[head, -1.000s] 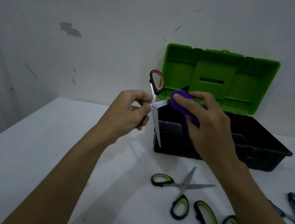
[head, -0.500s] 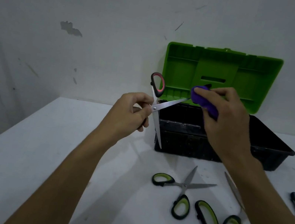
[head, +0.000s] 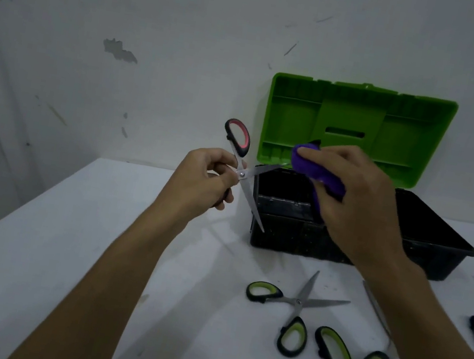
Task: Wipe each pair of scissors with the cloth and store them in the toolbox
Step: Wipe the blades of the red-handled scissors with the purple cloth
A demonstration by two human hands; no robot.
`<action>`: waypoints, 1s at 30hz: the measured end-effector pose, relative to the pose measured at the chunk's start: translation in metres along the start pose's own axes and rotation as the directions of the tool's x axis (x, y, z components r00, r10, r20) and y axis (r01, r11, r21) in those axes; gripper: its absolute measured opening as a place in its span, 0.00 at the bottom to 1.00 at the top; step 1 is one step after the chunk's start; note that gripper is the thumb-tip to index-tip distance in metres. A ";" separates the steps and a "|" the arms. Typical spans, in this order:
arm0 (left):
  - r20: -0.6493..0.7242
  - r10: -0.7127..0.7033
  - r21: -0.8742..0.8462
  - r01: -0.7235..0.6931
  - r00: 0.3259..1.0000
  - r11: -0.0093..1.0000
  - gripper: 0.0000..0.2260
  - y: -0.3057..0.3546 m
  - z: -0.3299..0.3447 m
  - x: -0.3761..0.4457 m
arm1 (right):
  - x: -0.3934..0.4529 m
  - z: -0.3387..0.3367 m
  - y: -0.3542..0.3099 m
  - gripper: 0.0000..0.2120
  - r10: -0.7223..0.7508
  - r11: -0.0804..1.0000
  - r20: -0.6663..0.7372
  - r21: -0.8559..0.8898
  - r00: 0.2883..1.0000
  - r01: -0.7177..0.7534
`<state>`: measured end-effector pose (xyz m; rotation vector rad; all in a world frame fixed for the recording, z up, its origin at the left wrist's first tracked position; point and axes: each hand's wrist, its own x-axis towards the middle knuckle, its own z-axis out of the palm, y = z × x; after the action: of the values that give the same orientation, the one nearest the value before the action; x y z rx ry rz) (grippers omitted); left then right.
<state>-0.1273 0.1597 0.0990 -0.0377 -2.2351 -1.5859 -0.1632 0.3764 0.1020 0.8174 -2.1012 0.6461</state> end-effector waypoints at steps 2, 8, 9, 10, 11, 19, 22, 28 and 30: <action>-0.042 -0.030 -0.006 0.030 0.999 1.000 0.07 -0.001 0.003 0.001 | -0.002 0.004 -0.016 0.25 -0.057 0.998 0.107 0.021 0.993 0.055; -0.088 -0.055 -0.042 0.051 0.995 0.998 0.05 -0.001 0.004 0.003 | -0.010 0.027 -0.037 0.26 -0.103 0.995 0.302 0.034 0.948 0.097; -0.092 -0.058 -0.048 0.054 0.994 0.997 0.05 -0.001 0.003 0.003 | -0.009 0.026 -0.036 0.25 -0.094 0.996 0.341 0.026 0.935 0.090; -0.100 -0.057 -0.055 0.051 0.993 0.997 0.06 -0.002 0.001 0.003 | -0.008 0.023 -0.034 0.25 -0.080 0.997 0.395 0.015 0.915 0.080; -0.110 -0.054 -0.063 0.047 0.992 0.997 0.06 -0.003 -0.002 0.004 | -0.007 0.019 -0.031 0.24 -0.068 0.997 0.446 0.005 0.892 0.073; 0.007 0.018 0.117 -0.018 1.000 0.993 0.06 -0.008 -0.002 0.003 | -0.007 0.023 -0.032 0.26 -0.078 0.996 0.299 0.072 0.951 0.059; 0.032 0.026 0.106 -0.029 0.999 0.994 0.06 -0.008 -0.001 0.002 | -0.011 0.029 -0.037 0.25 -0.109 0.993 0.344 0.077 0.933 0.088; -0.082 0.075 0.017 -0.074 0.994 0.997 0.07 -0.007 -0.023 0.005 | -0.001 0.007 -0.025 0.23 -0.039 0.999 0.527 0.031 0.849 0.027; -0.045 0.066 0.057 -0.064 0.997 0.996 0.06 -0.008 -0.021 0.004 | 0.001 0.006 -0.024 0.24 -0.054 0.995 0.370 0.100 0.927 0.018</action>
<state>-0.1268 0.1365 0.0990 -0.0567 -2.2186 -1.4751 -0.1494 0.3558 0.1037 1.1013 -2.4023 0.6114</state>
